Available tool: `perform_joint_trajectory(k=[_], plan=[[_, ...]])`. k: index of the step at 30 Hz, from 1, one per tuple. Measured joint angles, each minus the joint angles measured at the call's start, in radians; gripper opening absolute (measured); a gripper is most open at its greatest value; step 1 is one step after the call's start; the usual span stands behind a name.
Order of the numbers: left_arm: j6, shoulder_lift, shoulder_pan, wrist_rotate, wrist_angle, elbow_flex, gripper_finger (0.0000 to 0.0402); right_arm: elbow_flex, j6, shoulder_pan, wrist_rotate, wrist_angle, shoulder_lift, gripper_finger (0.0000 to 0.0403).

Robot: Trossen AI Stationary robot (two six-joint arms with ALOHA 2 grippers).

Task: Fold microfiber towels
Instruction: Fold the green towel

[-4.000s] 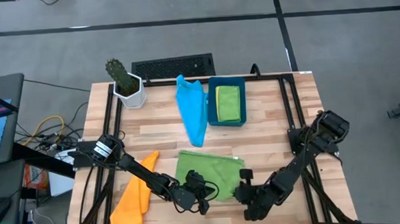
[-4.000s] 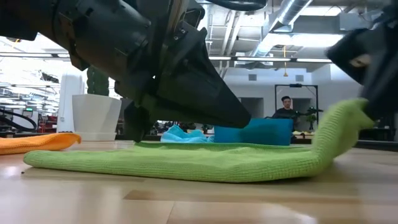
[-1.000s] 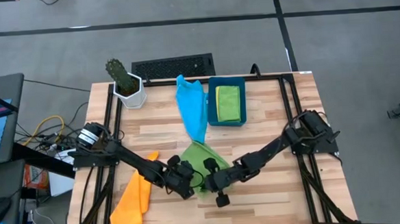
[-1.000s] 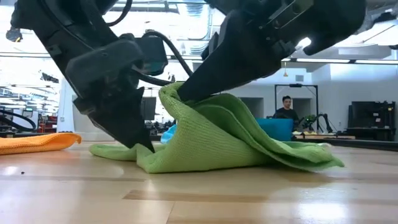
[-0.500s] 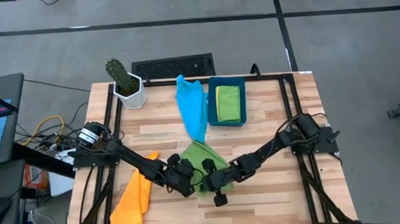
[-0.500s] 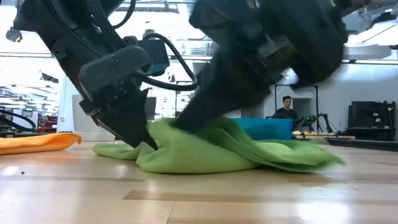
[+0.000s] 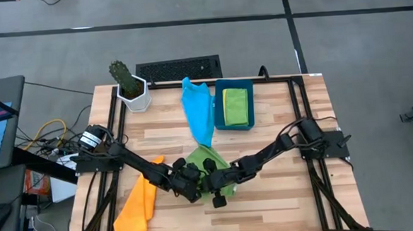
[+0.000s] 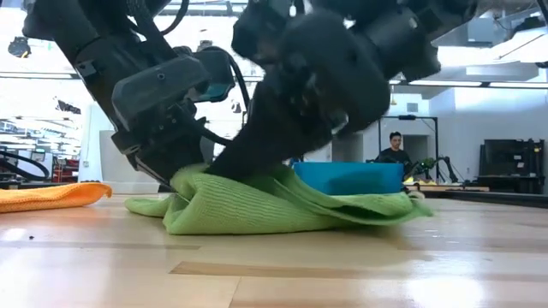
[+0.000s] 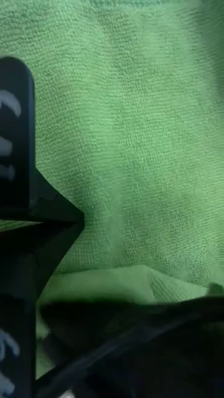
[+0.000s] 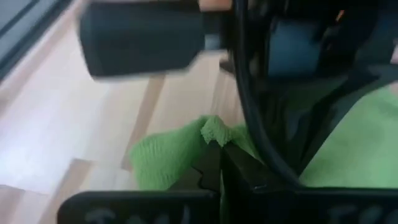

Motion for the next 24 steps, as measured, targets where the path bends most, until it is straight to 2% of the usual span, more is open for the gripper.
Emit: perform_joint_trajectory(k=[5,13,15,20,24], plan=[[-0.010,-0.017,0.009,-0.004,-0.009,0.008,0.0000,0.000,0.004,0.003,-0.006,0.006,0.038,0.0032],[-0.046,-0.105,-0.012,-0.021,-0.128,0.068,0.0000,0.026,0.010,0.002,0.003,0.001,0.061,0.0037],[-0.078,-0.136,-0.043,-0.039,-0.125,0.074,0.0000,0.029,0.013,-0.004,0.001,0.003,0.061,0.0041],[-0.134,-0.148,-0.163,-0.181,-0.074,0.075,0.0000,0.032,0.055,-0.021,-0.061,0.009,0.059,0.0064],[-0.176,-0.085,-0.226,-0.175,-0.037,0.077,0.0000,0.028,0.060,-0.029,-0.064,0.008,0.063,0.0096]])
